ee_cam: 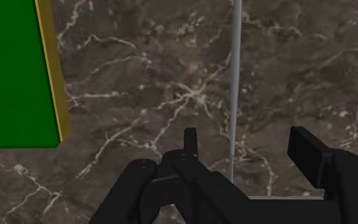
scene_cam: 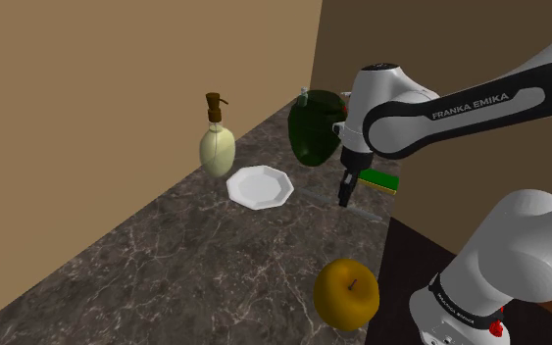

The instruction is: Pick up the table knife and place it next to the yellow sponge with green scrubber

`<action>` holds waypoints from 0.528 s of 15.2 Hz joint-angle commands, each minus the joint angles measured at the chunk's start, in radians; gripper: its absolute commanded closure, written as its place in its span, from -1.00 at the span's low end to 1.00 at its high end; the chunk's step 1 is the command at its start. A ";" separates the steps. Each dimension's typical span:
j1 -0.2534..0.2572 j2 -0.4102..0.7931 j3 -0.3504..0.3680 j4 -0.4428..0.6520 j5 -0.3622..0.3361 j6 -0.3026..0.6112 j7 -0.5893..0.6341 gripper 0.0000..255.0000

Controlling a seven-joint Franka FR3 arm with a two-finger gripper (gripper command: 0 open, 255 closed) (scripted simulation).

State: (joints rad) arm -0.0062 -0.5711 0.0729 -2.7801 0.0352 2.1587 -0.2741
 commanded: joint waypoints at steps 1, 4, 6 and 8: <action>0.000 0.000 0.000 0.000 0.000 0.000 0.000 -1.00; 0.000 0.000 0.000 0.000 0.000 0.000 0.000 -1.00; 0.000 -0.035 -0.002 0.047 -0.001 -0.083 0.000 -1.00; 0.000 -0.059 -0.005 0.094 -0.002 -0.153 0.000 -1.00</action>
